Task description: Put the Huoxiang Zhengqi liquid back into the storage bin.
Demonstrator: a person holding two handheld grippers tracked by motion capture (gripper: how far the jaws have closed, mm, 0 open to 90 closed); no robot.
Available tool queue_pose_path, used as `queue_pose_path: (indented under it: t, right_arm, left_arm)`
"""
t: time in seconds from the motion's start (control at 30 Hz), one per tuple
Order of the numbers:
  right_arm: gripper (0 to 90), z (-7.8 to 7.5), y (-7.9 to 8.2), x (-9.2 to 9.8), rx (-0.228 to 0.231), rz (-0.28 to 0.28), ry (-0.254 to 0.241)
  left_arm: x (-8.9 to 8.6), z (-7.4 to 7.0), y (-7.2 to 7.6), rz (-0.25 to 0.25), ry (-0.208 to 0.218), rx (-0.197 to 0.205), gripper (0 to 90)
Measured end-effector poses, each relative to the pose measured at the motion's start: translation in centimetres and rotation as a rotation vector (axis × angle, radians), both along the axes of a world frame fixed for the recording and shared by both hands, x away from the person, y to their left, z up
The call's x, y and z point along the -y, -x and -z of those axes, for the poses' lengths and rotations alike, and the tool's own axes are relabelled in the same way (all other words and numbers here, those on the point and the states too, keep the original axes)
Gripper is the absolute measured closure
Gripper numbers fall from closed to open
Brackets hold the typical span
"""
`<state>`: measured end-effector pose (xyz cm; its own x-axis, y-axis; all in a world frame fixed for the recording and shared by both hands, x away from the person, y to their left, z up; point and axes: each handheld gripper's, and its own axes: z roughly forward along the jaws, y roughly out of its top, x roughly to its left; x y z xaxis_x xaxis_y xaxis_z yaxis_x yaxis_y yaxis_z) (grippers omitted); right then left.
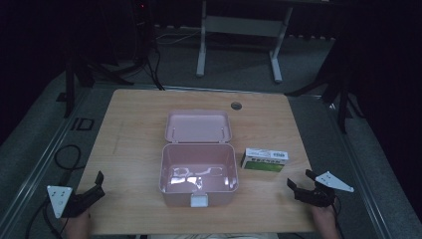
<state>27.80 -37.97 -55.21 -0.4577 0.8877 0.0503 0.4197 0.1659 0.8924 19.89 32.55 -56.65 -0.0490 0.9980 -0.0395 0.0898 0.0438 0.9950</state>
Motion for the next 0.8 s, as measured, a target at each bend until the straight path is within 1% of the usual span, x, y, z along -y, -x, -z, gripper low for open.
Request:
queue_pose_path:
  t: [0.1, 0.2, 0.23, 0.37, 0.4, 0.43, 0.47, 0.5, 0.53, 0.63, 0.8]
  right_arm:
    - [10.6, 0.0, -0.1, 0.2, -0.004, 0.000, -0.021]
    - [10.6, 0.0, -0.1, 0.2, -0.007, -0.001, -0.025]
    - [10.6, 0.0, -0.2, 0.4, -0.016, -0.005, -0.038]
    - [13.2, 0.1, -0.6, 0.6, -0.055, -0.059, -0.069]
    - [13.2, 0.1, -0.6, 0.6, -0.066, -0.094, -0.075]
    - [13.1, 0.1, -0.7, 0.5, -0.079, -0.124, -0.069]
    - [13.1, 0.1, -0.7, 0.5, -0.085, -0.142, -0.068]
    - [13.1, 0.1, -0.8, 0.4, -0.093, -0.176, -0.063]
    - [13.1, 0.1, -0.9, 0.3, -0.112, -0.219, -0.050]
    - [13.1, 0.2, -1.2, 0.0, -0.153, -0.306, -0.014]
    - [12.9, 0.0, -1.4, -0.7, -0.196, -0.444, 0.059]
  left_arm:
    - [0.0, 0.0, 0.0, -0.002, -0.001, 0.001, 0.2]
    - [0.0, 0.0, 0.0, -0.003, 0.000, 0.002, 0.2]
    - [0.0, 0.0, 0.0, -0.003, 0.000, 0.002, 0.2]
    - [0.0, 0.0, 0.0, -0.005, 0.001, 0.003, 0.2]
    - [0.0, 0.0, 0.0, -0.005, 0.002, 0.002, 0.2]
    - [0.0, 0.0, 0.0, -0.003, 0.003, 0.002, 0.2]
    - [0.0, 0.0, 0.0, -0.003, 0.004, 0.002, 0.2]
    - [0.0, 0.0, 0.0, -0.003, 0.005, 0.002, 0.2]
    - [0.0, 0.0, 0.0, -0.003, 0.006, 0.002, 0.2]
    - [0.0, 0.0, 0.0, -0.004, 0.004, 0.002, 0.2]
    - [0.0, 0.0, 0.0, -0.005, 0.003, -0.001, 0.2]
